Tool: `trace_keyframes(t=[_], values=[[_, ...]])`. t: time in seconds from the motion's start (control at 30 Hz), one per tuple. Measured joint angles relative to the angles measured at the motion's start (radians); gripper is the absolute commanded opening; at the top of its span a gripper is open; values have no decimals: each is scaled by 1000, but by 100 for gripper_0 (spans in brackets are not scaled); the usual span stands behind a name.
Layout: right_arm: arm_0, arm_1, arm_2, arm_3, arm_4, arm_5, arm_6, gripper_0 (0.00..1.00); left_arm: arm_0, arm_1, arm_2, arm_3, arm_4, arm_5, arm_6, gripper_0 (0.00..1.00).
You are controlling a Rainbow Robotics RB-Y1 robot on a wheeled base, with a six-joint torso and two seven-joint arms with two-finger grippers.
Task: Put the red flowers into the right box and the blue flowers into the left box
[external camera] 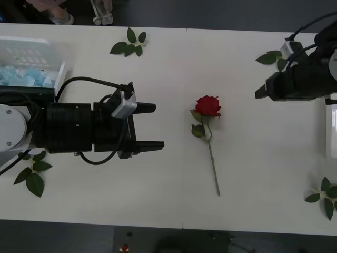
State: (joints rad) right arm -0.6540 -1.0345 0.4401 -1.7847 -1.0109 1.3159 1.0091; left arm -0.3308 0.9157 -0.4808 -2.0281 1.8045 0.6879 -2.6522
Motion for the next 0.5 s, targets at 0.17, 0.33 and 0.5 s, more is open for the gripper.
trace_keyframes(t=[0.17,0.33,0.5], values=[[46,27,27,-120,53,11,-104,100,0,0,0,0,0,0,0,87],[45,148,119,-129,222,59,-207,100,0,0,0,0,0,0,0,86],[34,276,251,-125,404,97,-274,100,0,0,0,0,0,0,0,86]])
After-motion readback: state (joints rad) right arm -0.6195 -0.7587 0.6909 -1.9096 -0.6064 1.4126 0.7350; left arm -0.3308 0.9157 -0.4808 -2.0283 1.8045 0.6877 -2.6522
